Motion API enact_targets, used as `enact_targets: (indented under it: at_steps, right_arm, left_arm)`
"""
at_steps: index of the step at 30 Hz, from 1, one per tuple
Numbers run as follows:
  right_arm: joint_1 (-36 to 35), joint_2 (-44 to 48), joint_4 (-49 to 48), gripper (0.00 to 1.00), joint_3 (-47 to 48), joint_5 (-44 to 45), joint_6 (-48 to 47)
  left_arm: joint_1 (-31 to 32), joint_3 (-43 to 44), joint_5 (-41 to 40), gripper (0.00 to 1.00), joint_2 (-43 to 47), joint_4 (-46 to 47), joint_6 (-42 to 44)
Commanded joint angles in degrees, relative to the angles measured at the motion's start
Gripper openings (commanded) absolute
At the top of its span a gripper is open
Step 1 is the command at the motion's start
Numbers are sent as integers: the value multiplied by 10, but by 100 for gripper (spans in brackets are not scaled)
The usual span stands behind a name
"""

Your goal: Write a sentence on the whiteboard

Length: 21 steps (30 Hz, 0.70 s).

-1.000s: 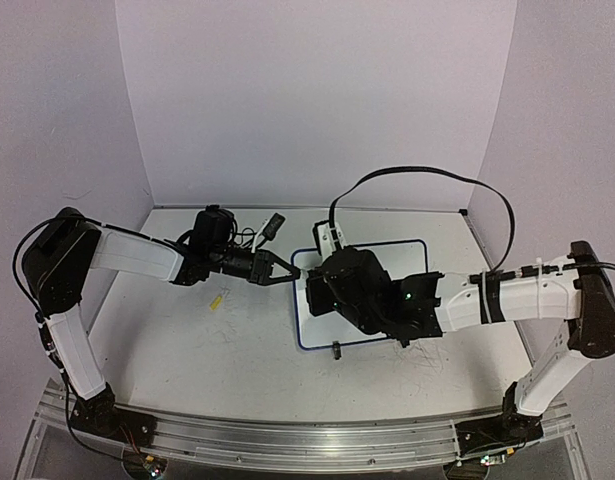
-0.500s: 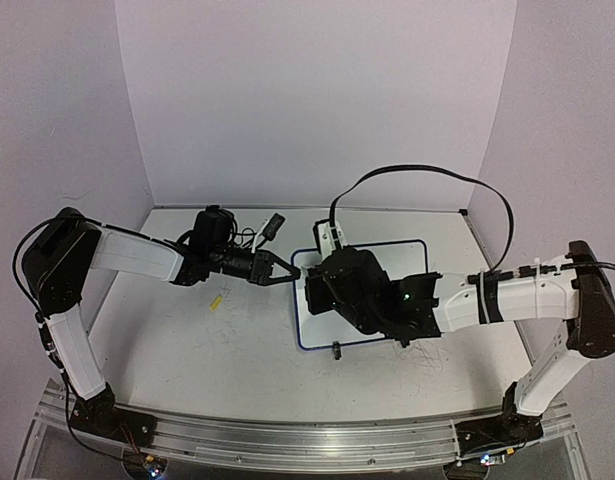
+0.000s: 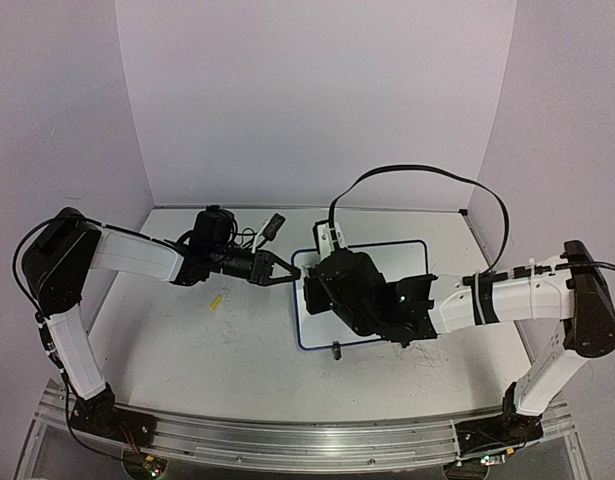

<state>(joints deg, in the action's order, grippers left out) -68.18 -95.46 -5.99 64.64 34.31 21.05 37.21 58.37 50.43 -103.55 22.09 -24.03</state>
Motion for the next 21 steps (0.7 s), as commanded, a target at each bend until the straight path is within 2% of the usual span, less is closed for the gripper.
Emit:
enact_targets:
  at_steps: [1, 21]
  right_arm:
    - [1, 5, -8, 0, 0, 29, 15]
    - [20, 45, 24, 0, -39, 62, 53]
  left_arm:
    - [6, -6, 6, 0, 16, -1, -15]
    - [6, -7, 5, 0, 20, -1, -13]
